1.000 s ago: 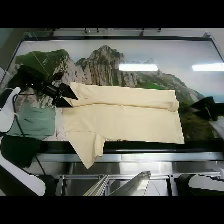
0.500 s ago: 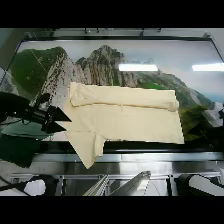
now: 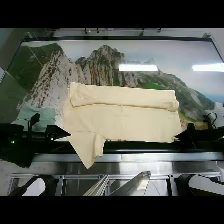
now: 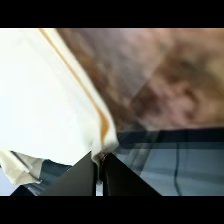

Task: Fold the shirts.

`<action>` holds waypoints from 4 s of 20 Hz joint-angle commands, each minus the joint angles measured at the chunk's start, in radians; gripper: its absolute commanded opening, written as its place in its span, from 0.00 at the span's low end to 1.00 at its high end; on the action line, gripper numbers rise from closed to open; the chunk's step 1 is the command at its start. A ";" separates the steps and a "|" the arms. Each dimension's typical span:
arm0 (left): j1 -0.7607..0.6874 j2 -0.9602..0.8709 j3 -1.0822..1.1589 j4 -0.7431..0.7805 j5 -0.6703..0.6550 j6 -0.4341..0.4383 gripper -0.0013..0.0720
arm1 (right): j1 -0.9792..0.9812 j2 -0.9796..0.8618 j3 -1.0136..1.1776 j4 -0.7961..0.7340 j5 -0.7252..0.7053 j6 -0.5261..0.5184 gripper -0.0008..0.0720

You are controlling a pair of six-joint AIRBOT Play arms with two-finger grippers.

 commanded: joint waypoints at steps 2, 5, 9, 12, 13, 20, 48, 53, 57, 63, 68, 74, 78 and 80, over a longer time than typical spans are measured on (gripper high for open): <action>-0.032 -0.017 -0.061 0.130 -0.108 -0.037 0.97 | 0.031 -0.027 0.000 0.035 -0.042 -0.036 0.04; -0.141 -0.129 -0.060 0.130 -0.201 -0.050 0.97 | 0.032 -0.027 0.000 0.035 -0.042 -0.044 0.04; -0.301 -0.259 -0.035 -0.114 -0.276 0.110 0.87 | 0.032 -0.027 0.000 0.035 -0.042 -0.044 0.04; -0.364 -0.287 0.039 -0.182 -0.244 0.148 0.12 | 0.032 -0.026 0.000 0.037 -0.035 -0.043 0.04; -0.372 -0.282 0.073 -0.182 -0.211 0.153 0.05 | 0.031 -0.026 0.001 0.047 -0.021 -0.043 0.04; -0.372 -0.055 0.253 -0.002 0.050 -0.022 0.04 | -0.012 0.050 0.015 0.049 0.050 0.158 0.04; -0.255 -0.743 1.054 0.018 0.026 0.053 0.04 | 0.289 -0.195 0.322 0.435 -0.374 0.082 0.04; -0.264 -0.944 1.247 0.015 0.117 0.050 0.04 | 0.312 -0.234 0.344 0.388 -0.416 0.080 0.04; -0.264 -0.970 1.316 0.007 0.200 0.021 0.86 | 0.292 -0.234 0.393 0.374 -0.282 0.016 0.44; -0.257 -0.933 1.459 0.008 0.301 -0.040 0.99 | 0.179 -0.181 0.562 0.070 -0.101 0.113 0.95; -0.285 -0.882 1.456 0.006 0.325 -0.046 0.05 | 0.190 -0.269 0.559 -0.033 -0.047 0.148 0.96; -0.399 -0.883 1.456 0.008 0.314 -0.047 0.05 | 0.364 -0.359 0.559 0.061 -0.066 0.122 0.96; -0.494 -0.885 1.409 0.010 0.267 -0.047 0.05 | 0.426 -0.367 0.571 0.079 -0.093 0.110 0.04; -0.557 -0.885 1.339 0.009 0.219 -0.047 0.05 | 0.405 -0.360 0.603 0.076 -0.051 0.109 0.04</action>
